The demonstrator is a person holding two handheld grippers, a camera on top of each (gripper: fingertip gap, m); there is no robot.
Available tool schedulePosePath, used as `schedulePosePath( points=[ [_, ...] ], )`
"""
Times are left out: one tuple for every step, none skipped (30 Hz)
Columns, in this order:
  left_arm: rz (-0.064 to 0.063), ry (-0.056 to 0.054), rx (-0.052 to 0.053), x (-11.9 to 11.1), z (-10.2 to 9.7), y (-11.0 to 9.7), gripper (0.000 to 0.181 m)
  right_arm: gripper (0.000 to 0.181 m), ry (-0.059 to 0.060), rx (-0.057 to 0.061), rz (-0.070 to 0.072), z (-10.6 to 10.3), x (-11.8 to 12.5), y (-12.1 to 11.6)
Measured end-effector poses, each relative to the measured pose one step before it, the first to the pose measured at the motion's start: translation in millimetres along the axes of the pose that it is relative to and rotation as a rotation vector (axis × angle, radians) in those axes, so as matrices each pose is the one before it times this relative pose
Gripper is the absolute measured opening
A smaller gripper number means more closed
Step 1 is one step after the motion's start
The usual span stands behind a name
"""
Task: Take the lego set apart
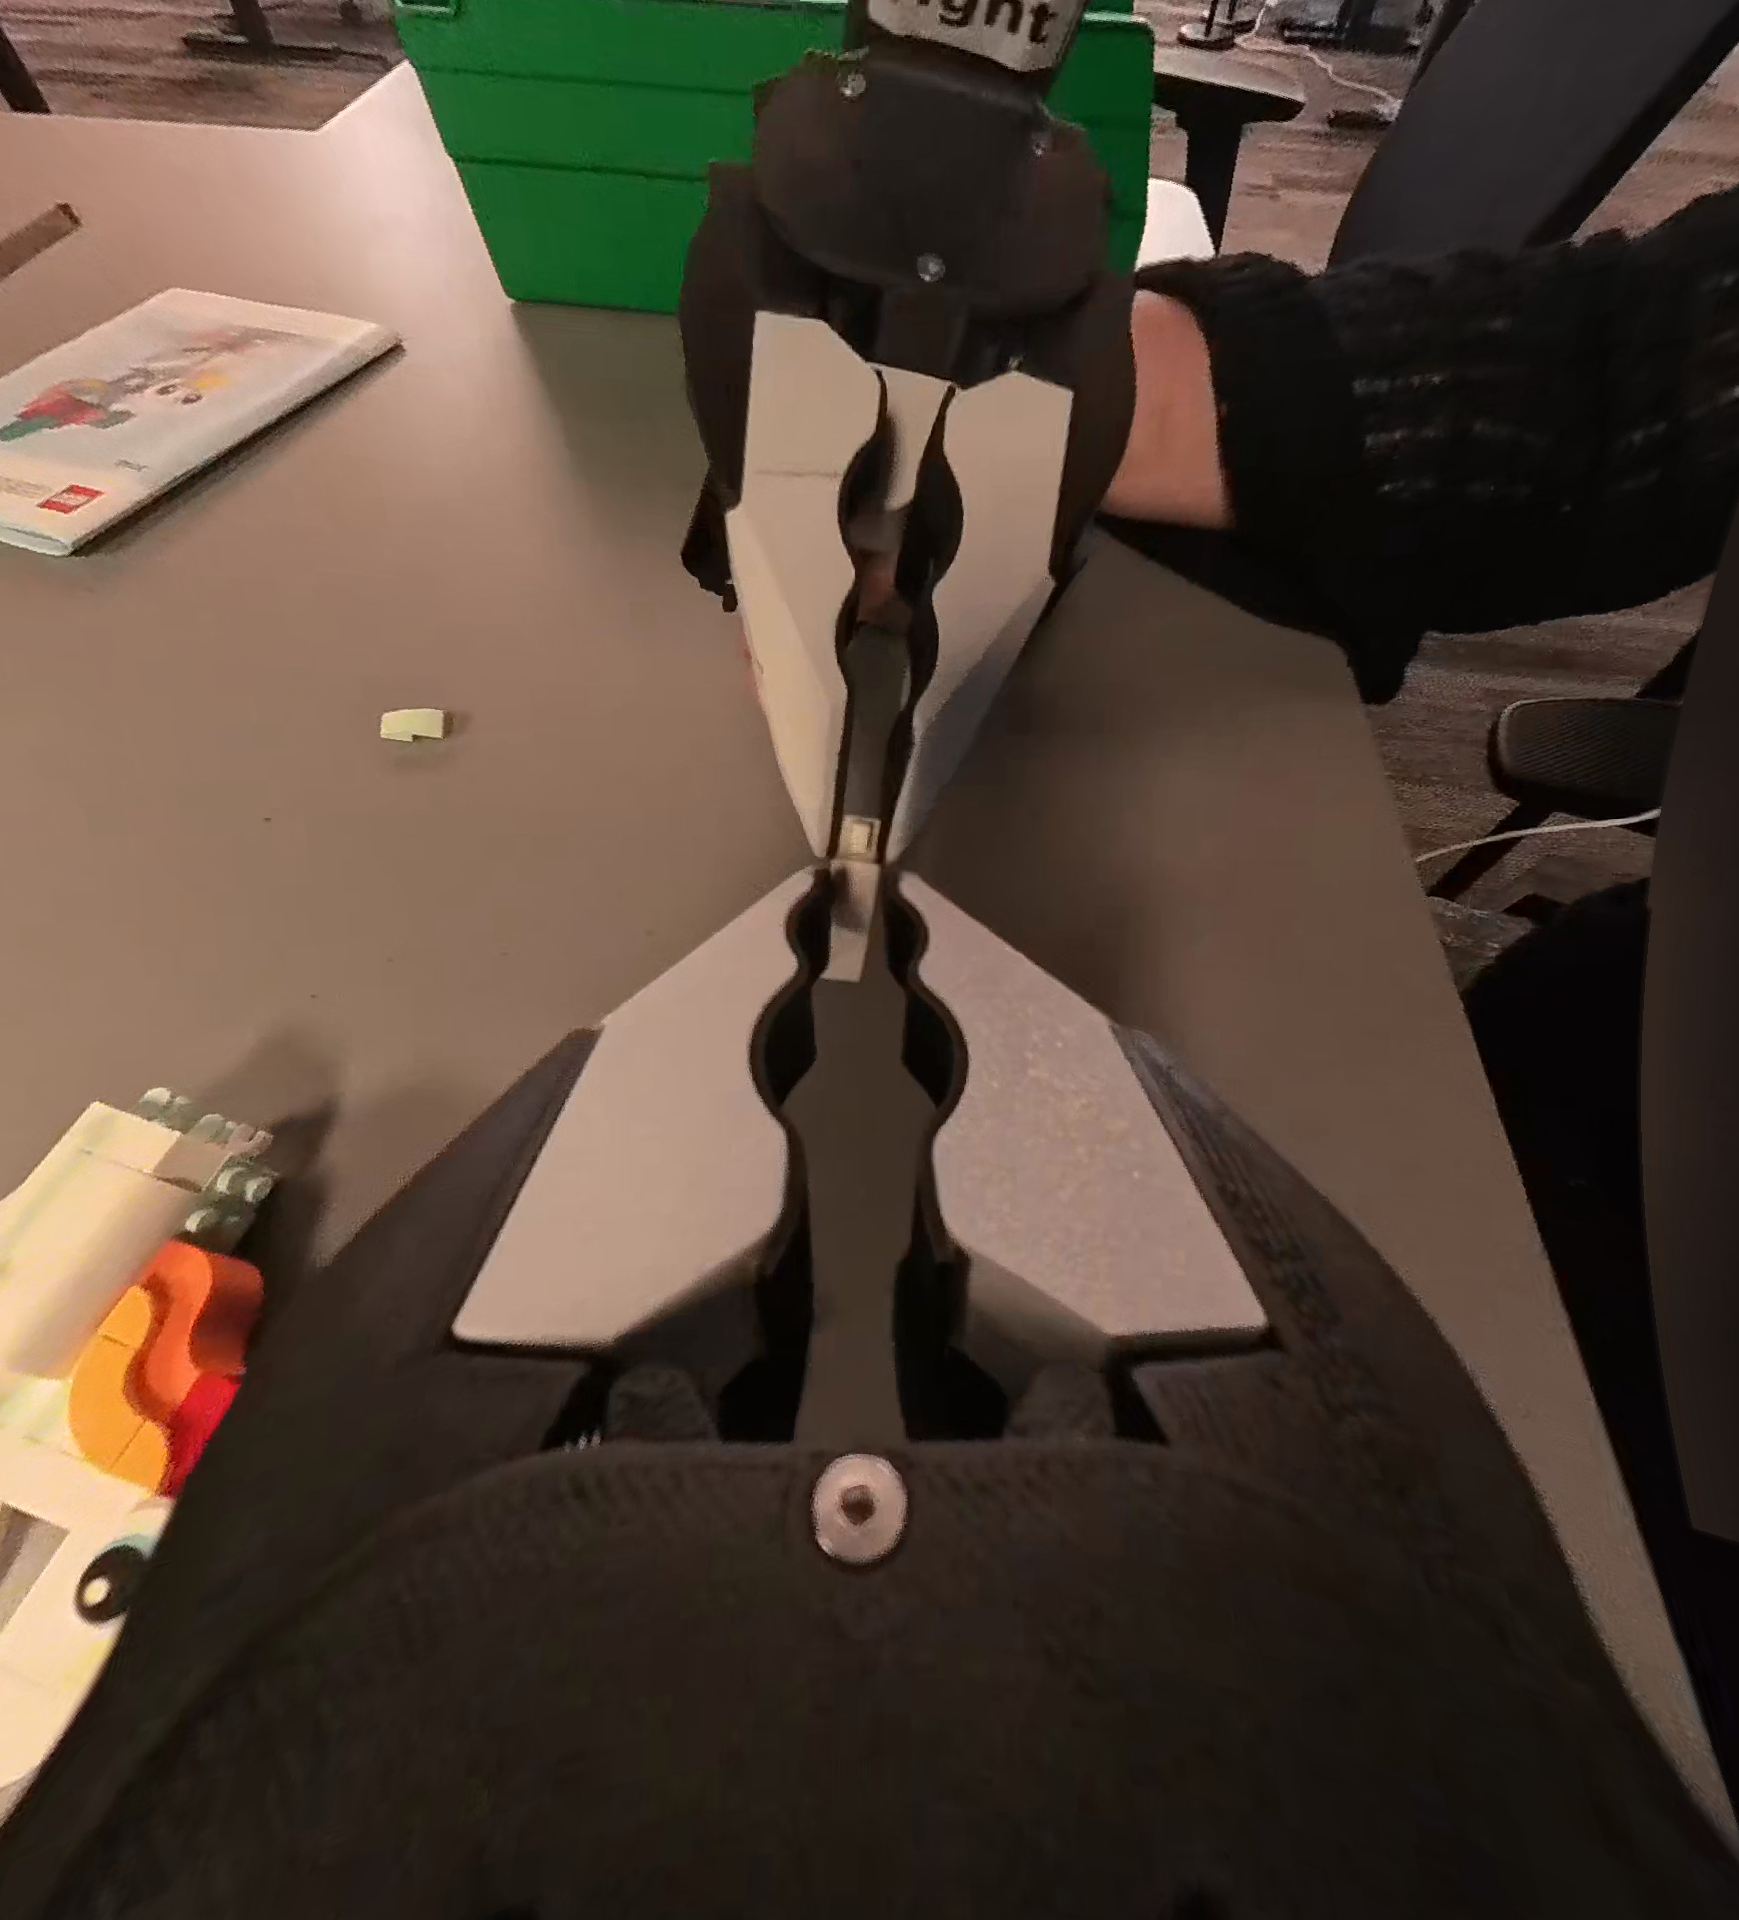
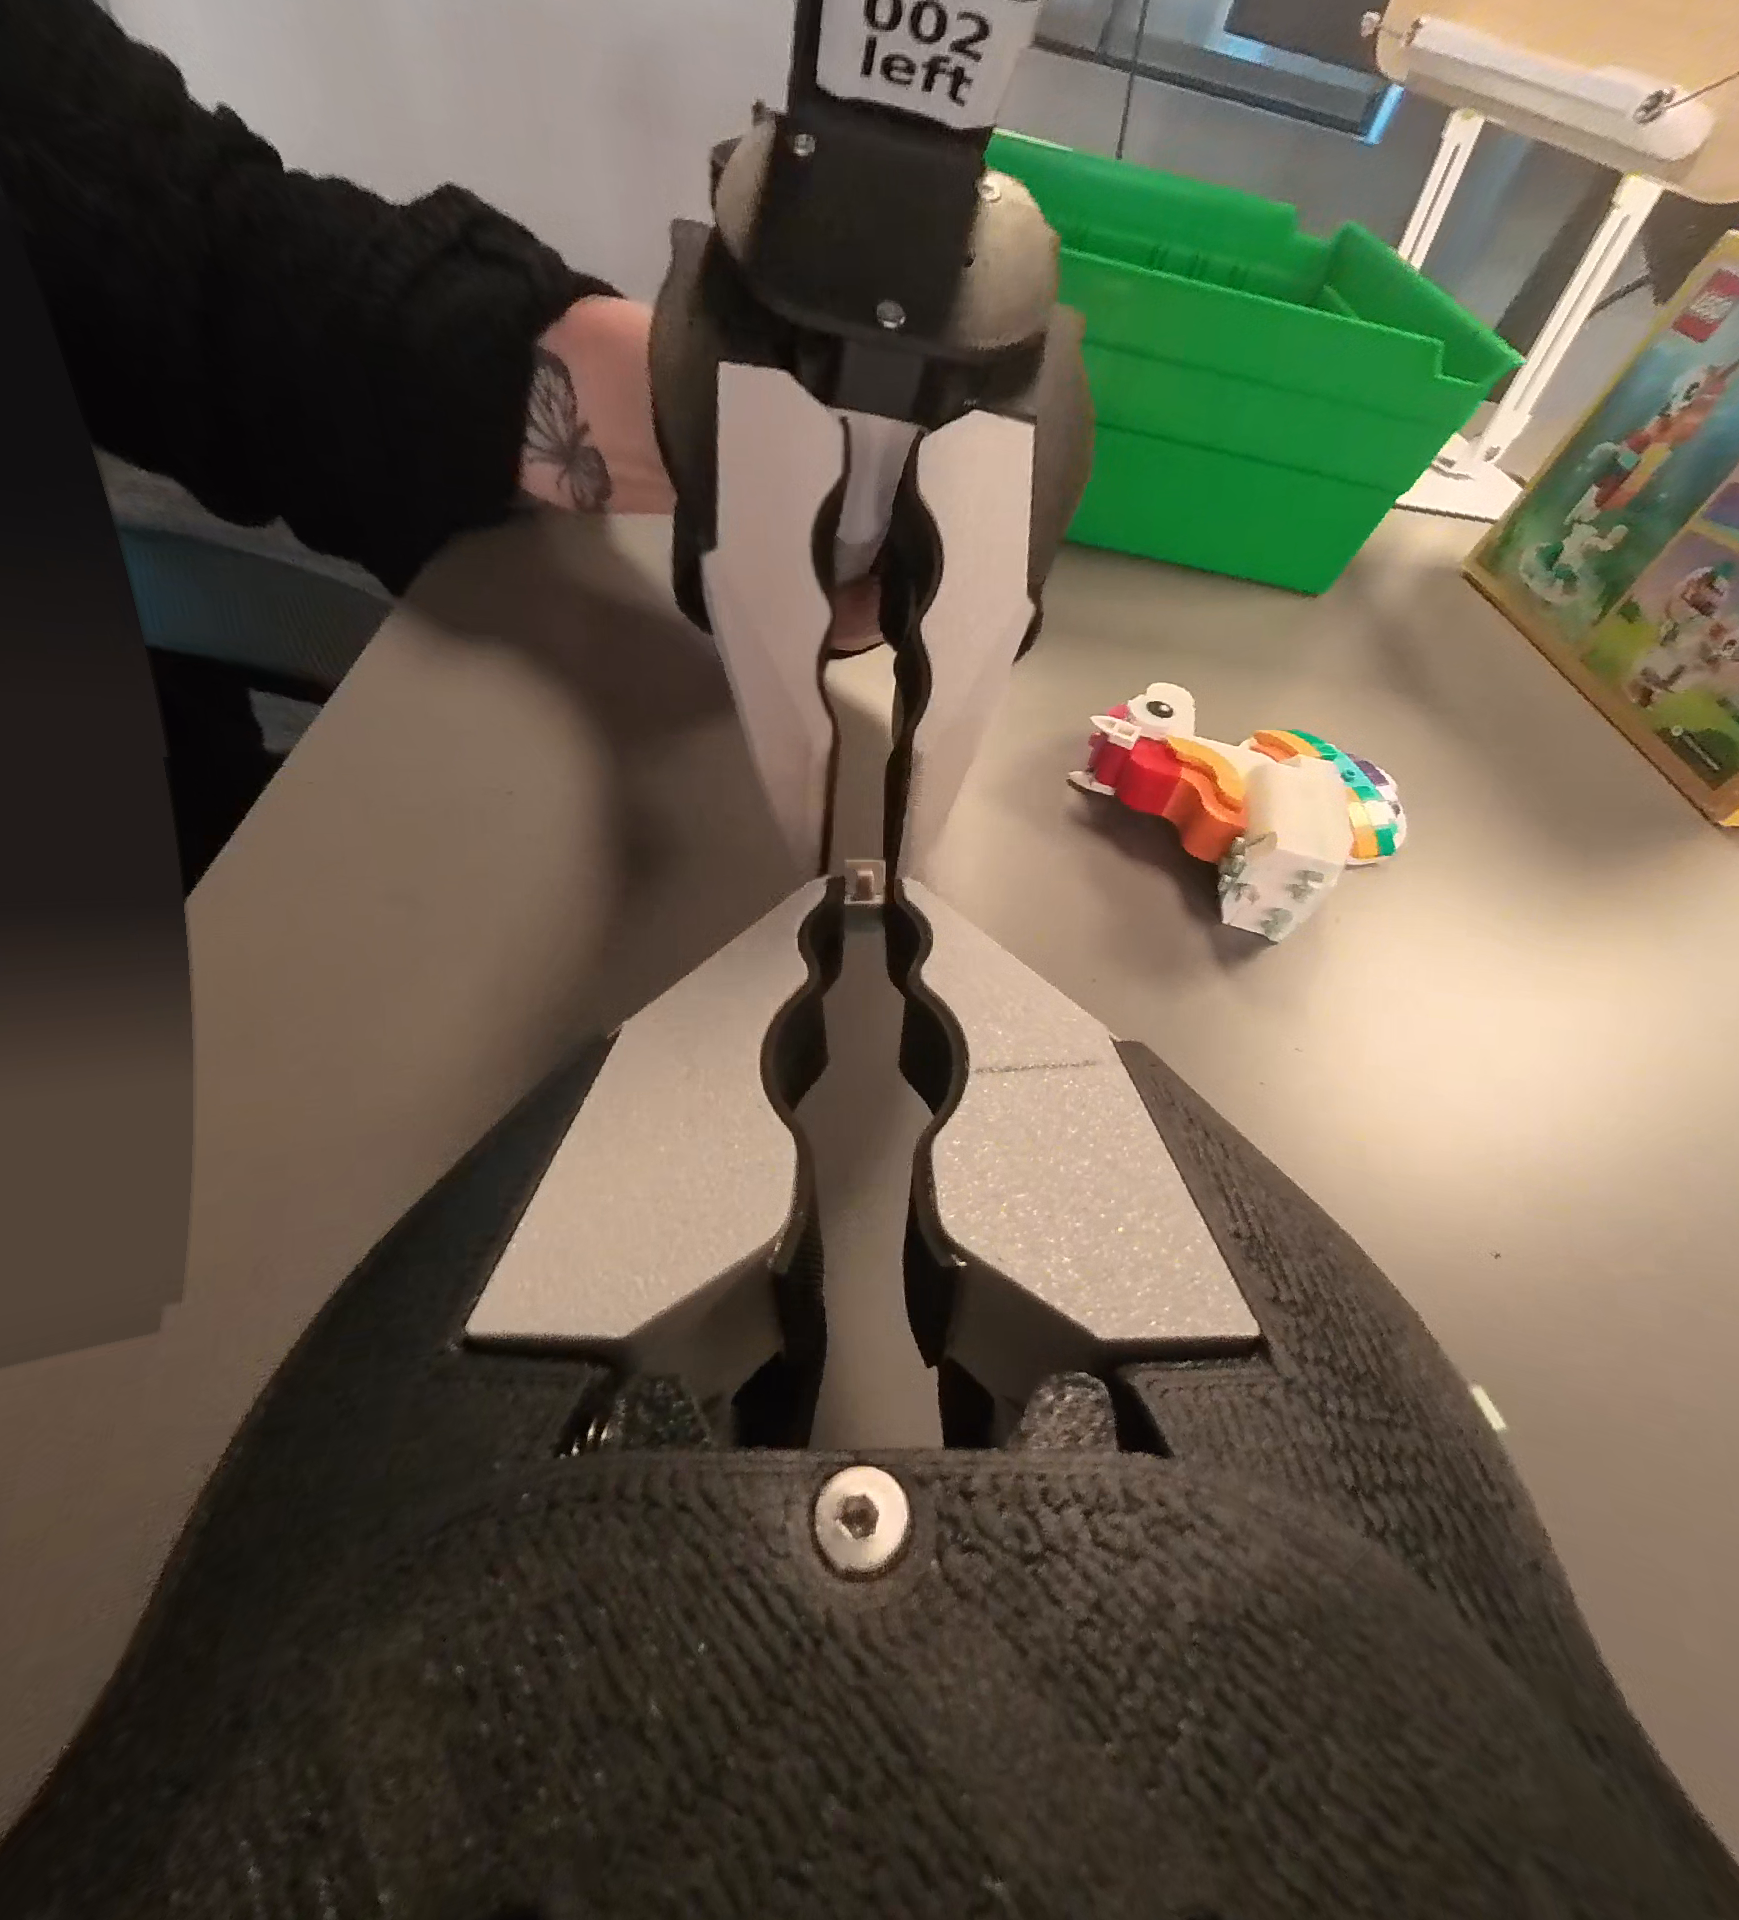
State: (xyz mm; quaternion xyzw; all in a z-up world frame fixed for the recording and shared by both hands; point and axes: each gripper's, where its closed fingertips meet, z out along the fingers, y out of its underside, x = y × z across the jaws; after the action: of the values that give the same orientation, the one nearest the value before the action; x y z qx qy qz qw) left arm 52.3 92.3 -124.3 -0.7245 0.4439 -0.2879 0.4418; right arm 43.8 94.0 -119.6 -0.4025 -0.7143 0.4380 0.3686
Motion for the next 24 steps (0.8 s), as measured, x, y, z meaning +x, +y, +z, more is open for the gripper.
schedulePosePath(
  points=[
    [0.0102, 0.0009, -0.0100, 0.50, 0.34, 1.46, 0.008, 0.006, -0.0037, -0.0087, -0.0102, 0.83, -1.32, 1.03],
    [0.0147, -0.0014, -0.0149, 0.80, 0.01, 1.44, 0.008, 0.006, -0.0010, -0.0090, -0.0108, 0.60, -1.03, 0.88],
    [0.0164, -0.0107, -0.0163, 0.23, -0.36, 0.81, 0.007, 0.006, 0.0026, -0.0123, -0.0156, 0.78, -0.57, 0.95],
    [0.0151, -0.0122, -0.0237, 0.05, -0.35, 1.68, 0.007, 0.006, 0.0081, -0.0228, -0.0283, 1.29, -0.63, 1.93],
    [0.0189, -0.0131, -0.0249, -0.01, 0.29, 2.77, 0.007, 0.006, 0.0124, -0.0304, -0.0364, 1.96, -0.59, 2.57],
    [0.0142, -0.0108, -0.0161, 0.15, 0.37, 2.86, 0.007, 0.006, 0.0109, -0.0282, -0.0328, 1.94, -0.83, 2.43],
    [0.0058, -0.0034, -0.0068, 0.61, 0.16, 2.18, 0.007, 0.006, 0.0073, -0.0204, -0.0250, 1.68, -0.97, 1.60],
    [-0.0029, 0.0016, 0.0023, 0.74, -0.74, 0.59, 0.007, 0.006, 0.0060, -0.0125, -0.0200, 0.93, -0.83, 0.35],
    [-0.0063, 0.0054, 0.0044, 0.64, -0.98, -0.22, 0.007, 0.006, 0.0054, -0.0090, -0.0154, 0.51, -0.42, -0.25],
    [-0.0022, 0.0026, 0.0036, 0.10, -0.68, -0.47, 0.007, 0.006, 0.0064, -0.0087, -0.0152, 0.11, -0.03, -0.12],
    [-0.0001, 0.0068, 0.0001, 0.61, -0.03, 0.04, 0.007, 0.006, 0.0044, -0.0092, -0.0167, 0.05, -0.47, 0.16],
    [-0.0055, 0.0118, 0.0024, 1.02, 0.00, -0.04, 0.007, 0.006, 0.0011, -0.0065, -0.0133, -0.12, -0.95, 0.05],
    [-0.0108, 0.0161, 0.0082, 1.17, -0.24, -0.31, 0.007, 0.006, -0.0010, -0.0019, -0.0092, -0.10, -1.00, -0.41],
    [-0.0195, 0.0211, 0.0087, 1.32, -0.59, -0.31, 0.007, 0.006, -0.0010, -0.0012, -0.0095, 0.07, -0.84, -0.66],
    [-0.0179, 0.0193, 0.0096, 0.72, -0.88, -0.32, 0.007, 0.006, 0.0029, -0.0022, -0.0132, 0.17, -0.55, -0.80],
    [-0.0239, 0.0223, 0.0107, 0.80, -0.78, -0.42, 0.007, 0.006, 0.0022, -0.0010, -0.0119, 0.05, -0.49, -0.87],
    [-0.0293, 0.0286, 0.0147, 1.33, -0.67, -0.45, 0.007, 0.006, -0.0006, 0.0021, -0.0076, -0.12, -0.70, -1.06],
    [-0.0336, 0.0283, 0.0173, 0.89, -0.57, -0.77, 0.007, 0.006, 0.0005, 0.0041, -0.0062, -0.28, -0.37, -1.13],
    [-0.0315, 0.0269, 0.0149, 0.81, -0.42, -0.62, 0.007, 0.006, 0.0003, 0.0041, -0.0073, -0.37, -0.41, -0.87],
    [-0.0314, 0.0308, 0.0145, 1.53, -0.40, -0.84, 0.007, 0.006, -0.0015, 0.0085, -0.0067, -0.54, -0.64, -1.42],
    [-0.0332, 0.0340, 0.0226, 1.93, -0.81, -1.95, 0.007, 0.006, -0.0010, 0.0162, -0.0049, -1.17, -0.43, -2.43],
    [-0.0416, 0.0361, 0.0282, 2.20, -0.99, -2.71, 0.008, 0.006, 0.0005, 0.0187, -0.0039, -1.63, -0.01, -2.93],
    [-0.0415, 0.0347, 0.0265, 1.75, -0.60, -2.50, 0.006, 0.006, 0.0009, 0.0129, -0.0024, -1.50, 0.22, -2.30],
    [-0.0335, 0.0298, 0.0195, 1.00, -0.04, -1.03, 0.007, 0.006, -0.0002, 0.0042, -0.0020, -0.79, -0.06, -1.13]
  ],
)
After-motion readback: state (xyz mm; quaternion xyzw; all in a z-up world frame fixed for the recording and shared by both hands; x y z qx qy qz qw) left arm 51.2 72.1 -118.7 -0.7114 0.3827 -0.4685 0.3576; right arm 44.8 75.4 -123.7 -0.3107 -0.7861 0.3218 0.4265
